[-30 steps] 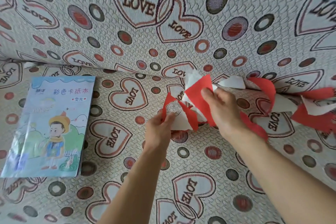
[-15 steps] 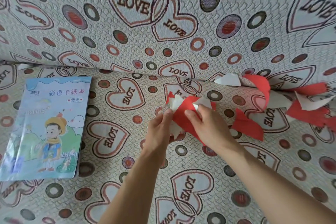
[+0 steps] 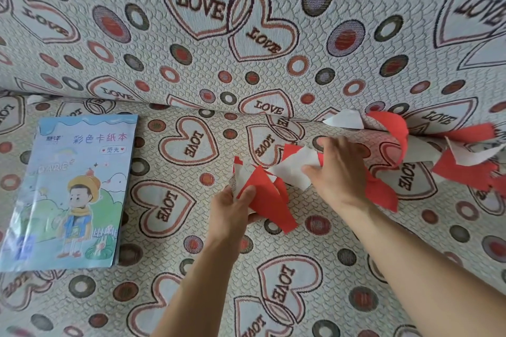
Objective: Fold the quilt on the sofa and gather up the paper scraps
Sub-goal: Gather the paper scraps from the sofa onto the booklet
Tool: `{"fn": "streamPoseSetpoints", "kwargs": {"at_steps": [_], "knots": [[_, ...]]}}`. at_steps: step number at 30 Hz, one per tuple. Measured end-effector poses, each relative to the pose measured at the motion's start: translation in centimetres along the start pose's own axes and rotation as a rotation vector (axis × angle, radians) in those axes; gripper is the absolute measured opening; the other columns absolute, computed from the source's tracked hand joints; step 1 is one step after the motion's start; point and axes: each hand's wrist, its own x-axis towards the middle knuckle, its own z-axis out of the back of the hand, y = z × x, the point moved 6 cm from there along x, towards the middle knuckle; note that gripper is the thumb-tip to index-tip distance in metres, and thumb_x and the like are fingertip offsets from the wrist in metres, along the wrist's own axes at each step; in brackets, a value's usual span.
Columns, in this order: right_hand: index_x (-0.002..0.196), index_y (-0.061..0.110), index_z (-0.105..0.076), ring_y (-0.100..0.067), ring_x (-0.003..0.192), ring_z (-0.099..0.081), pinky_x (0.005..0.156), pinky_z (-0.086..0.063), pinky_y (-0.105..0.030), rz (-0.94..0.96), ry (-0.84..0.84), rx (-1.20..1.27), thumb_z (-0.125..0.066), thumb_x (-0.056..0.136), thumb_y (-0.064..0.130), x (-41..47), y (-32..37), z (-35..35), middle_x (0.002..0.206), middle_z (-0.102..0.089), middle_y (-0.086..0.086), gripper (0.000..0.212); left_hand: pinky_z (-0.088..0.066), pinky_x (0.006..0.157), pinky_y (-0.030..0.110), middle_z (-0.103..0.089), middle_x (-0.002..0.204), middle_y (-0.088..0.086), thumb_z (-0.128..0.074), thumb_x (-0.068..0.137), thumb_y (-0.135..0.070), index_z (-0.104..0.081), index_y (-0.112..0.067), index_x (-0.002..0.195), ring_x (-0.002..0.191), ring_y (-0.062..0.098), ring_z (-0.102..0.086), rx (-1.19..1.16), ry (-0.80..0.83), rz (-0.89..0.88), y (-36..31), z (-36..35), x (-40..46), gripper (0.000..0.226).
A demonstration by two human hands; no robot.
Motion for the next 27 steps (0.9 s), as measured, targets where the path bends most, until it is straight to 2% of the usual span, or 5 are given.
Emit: {"fn": "streamPoseSetpoints", "kwargs": {"at_steps": [5, 10, 17, 23, 27], "knots": [[0.074, 0.025, -0.053, -0.026, 0.094, -0.05, 0.078, -0.042, -0.039, -0.029, -0.065, 0.289, -0.065, 0.084, 0.018, -0.6, -0.5, 0.1, 0.088, -0.053, 0.0, 0.017, -0.061, 0.077, 0.041, -0.077, 0.092, 0.009, -0.057, 0.097, -0.012, -0.063, -0.007, 0.103, 0.086, 0.022, -0.075, 0.005, 0.008, 0.02, 0.4, 0.0, -0.2, 0.01], [0.082, 0.018, -0.057, -0.025, 0.095, -0.051, 0.083, -0.044, -0.041, 0.007, -0.058, 0.285, -0.07, 0.079, 0.018, -1.2, -0.2, -0.1, 0.091, -0.057, -0.001, 0.013, -0.061, 0.065, 0.031, -0.078, 0.086, 0.005, -0.057, 0.097, -0.011, -0.063, -0.008, 0.1, 0.081, 0.019, -0.075, -0.01, 0.004, 0.009, 0.5, 0.5, -0.3, 0.007], [0.09, 0.021, -0.06, -0.021, 0.086, -0.056, 0.064, -0.034, -0.028, 0.079, 0.149, 0.17, -0.062, 0.083, 0.017, -2.1, 1.2, -2.2, 0.085, -0.061, 0.004, 0.008, -0.06, 0.06, 0.027, -0.077, 0.078, 0.003, -0.057, 0.097, -0.01, -0.064, -0.006, 0.097, 0.071, 0.014, -0.074, 0.031, -0.013, 0.001, 1.0, 0.7, -0.6, 0.008], [0.079, 0.014, -0.064, -0.012, 0.059, -0.052, 0.057, -0.048, -0.037, -0.203, -0.245, 0.853, -0.061, 0.088, 0.014, -2.5, -1.0, 0.7, 0.066, -0.06, 0.007, 0.009, -0.06, 0.06, 0.028, -0.077, 0.081, 0.005, -0.056, 0.098, -0.011, -0.063, -0.003, 0.105, 0.073, 0.016, -0.075, 0.022, -0.009, -0.003, 1.1, 1.1, -0.7, 0.013], [0.08, 0.007, -0.067, -0.011, 0.055, -0.046, 0.053, -0.036, -0.025, -0.306, -0.001, 1.09, -0.064, 0.089, 0.012, -3.7, 0.6, 0.2, 0.063, -0.058, -0.002, 0.011, -0.062, 0.069, 0.039, -0.077, 0.08, 0.007, -0.052, 0.1, -0.023, -0.065, -0.005, 0.099, 0.075, 0.02, -0.074, 0.027, 0.002, -0.001, 1.1, 0.5, -0.8, 0.023]]}}
